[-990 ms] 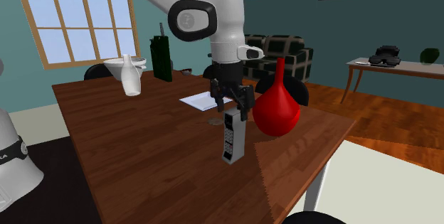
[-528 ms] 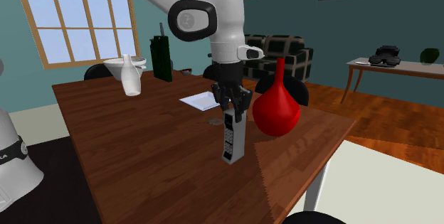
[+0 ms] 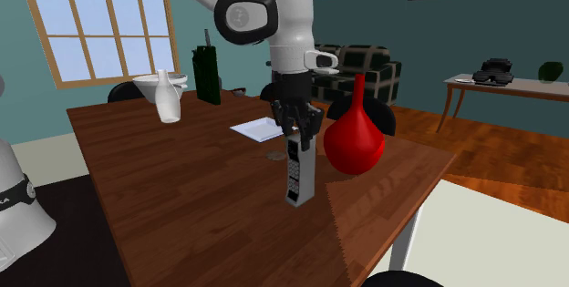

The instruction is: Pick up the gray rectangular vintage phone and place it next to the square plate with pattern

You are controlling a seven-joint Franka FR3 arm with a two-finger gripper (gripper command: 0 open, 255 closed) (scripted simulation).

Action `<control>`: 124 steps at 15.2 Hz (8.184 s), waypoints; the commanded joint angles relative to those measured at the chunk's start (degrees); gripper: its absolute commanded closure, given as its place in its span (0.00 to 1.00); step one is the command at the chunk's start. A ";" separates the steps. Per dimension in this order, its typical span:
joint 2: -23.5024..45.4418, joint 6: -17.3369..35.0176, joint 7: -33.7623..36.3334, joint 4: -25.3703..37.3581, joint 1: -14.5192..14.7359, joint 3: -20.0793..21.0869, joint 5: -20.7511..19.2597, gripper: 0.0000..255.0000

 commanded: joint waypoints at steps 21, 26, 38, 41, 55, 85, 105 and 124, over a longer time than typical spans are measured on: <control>-6.10 -15.09 2.71 9.59 0.77 -1.22 -3.73 1.00; -6.69 -18.74 3.03 12.72 0.75 -1.34 -4.11 1.00; -6.68 -27.98 3.39 21.98 0.35 -1.58 -4.30 1.00; -6.33 -30.43 3.39 24.76 0.15 -1.65 -4.17 1.00; -2.11 -43.24 2.99 41.47 -1.89 -2.01 -2.31 1.00; -15.86 -48.14 28.39 34.01 16.33 7.04 -10.30 1.00; -20.86 -38.64 41.99 19.35 23.38 13.66 -12.33 1.00; -23.39 -23.47 42.70 1.66 23.36 13.69 -12.82 1.00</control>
